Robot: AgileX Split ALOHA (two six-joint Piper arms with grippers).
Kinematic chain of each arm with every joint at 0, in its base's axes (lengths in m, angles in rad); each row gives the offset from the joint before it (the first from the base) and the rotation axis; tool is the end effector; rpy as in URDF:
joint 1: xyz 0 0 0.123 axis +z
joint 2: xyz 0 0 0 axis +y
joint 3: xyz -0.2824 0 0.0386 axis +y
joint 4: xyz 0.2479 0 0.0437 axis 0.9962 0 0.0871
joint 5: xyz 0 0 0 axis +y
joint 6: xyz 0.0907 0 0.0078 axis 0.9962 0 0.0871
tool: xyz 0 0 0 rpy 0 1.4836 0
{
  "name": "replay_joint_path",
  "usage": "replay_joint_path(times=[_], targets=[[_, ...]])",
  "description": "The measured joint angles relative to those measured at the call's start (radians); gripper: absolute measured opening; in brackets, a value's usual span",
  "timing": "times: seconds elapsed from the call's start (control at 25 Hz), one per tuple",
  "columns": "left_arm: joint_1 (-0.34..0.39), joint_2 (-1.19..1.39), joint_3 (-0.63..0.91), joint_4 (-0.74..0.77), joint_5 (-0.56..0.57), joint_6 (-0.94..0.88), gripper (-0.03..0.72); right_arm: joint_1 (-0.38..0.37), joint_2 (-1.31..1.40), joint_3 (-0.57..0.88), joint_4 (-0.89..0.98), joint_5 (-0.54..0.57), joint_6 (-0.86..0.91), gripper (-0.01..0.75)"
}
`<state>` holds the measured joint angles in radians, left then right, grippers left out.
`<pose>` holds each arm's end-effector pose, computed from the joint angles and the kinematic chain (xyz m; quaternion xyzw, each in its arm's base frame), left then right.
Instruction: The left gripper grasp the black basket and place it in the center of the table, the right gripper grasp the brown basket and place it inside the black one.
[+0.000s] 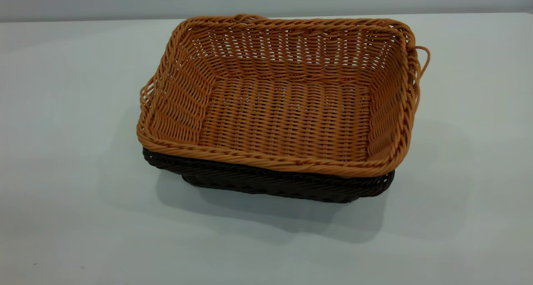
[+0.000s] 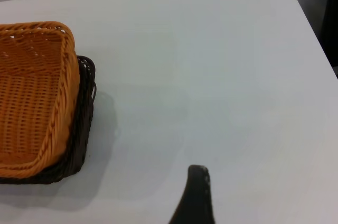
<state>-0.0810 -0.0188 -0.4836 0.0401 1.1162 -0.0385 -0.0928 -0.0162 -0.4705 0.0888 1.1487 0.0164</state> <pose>-0.0080 0.0039 0.2681 0.0171 0.8664 -0.0098 0.4989 -0.0074 0.0081 0.2623 0.0445 0.8766 0.0260 0.4785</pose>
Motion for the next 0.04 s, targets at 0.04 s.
replay_joint_path(times=[0.04], targets=[[0.0, 0.0, 0.0, 0.0, 0.0, 0.0, 0.584, 0.0, 0.0, 0.0, 0.0, 0.0, 0.0, 0.592]])
